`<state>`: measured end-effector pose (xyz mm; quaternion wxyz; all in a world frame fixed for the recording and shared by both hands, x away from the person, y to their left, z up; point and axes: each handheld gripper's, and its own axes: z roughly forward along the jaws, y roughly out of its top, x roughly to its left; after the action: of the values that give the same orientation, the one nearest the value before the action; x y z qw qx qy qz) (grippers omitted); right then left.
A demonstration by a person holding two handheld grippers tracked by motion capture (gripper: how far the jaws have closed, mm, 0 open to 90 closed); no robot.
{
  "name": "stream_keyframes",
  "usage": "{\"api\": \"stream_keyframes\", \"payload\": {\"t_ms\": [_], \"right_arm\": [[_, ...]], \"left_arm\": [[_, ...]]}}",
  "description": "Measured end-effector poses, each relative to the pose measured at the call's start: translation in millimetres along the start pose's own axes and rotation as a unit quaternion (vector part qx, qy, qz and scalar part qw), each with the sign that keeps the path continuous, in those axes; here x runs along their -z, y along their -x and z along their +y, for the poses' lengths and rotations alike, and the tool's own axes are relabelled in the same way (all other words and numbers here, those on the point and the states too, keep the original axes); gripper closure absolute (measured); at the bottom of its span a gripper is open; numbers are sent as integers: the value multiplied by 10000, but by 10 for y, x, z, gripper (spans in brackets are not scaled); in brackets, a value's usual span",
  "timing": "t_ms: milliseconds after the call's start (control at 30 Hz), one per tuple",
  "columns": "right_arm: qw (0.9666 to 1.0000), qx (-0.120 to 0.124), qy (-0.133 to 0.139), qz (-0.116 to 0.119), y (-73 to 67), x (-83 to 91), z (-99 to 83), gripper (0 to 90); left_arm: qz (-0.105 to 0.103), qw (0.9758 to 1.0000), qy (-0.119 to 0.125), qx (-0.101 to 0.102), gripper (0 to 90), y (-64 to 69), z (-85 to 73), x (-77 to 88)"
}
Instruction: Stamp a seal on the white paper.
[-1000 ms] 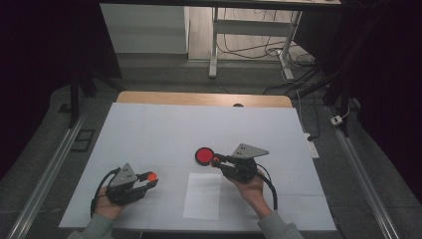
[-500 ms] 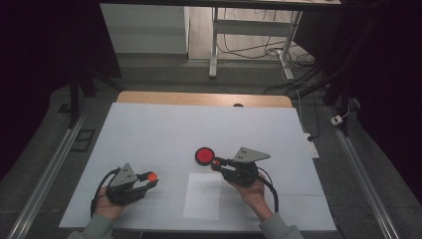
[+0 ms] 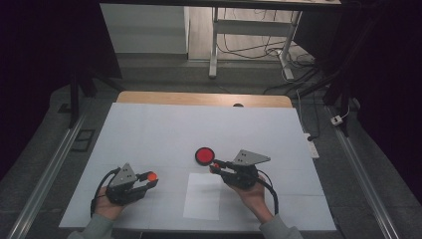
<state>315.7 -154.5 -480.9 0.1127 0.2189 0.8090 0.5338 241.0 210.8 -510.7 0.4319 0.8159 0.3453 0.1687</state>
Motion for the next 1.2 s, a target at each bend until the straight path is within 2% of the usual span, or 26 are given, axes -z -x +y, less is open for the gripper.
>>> {"api": "stream_keyframes", "payload": {"t_ms": [1200], "right_arm": [[9997, 92, -81, 196, -151, 105, -90, 722]], "left_arm": [[0, 10000, 1, 3, 649, -2, 3, 1]]}}
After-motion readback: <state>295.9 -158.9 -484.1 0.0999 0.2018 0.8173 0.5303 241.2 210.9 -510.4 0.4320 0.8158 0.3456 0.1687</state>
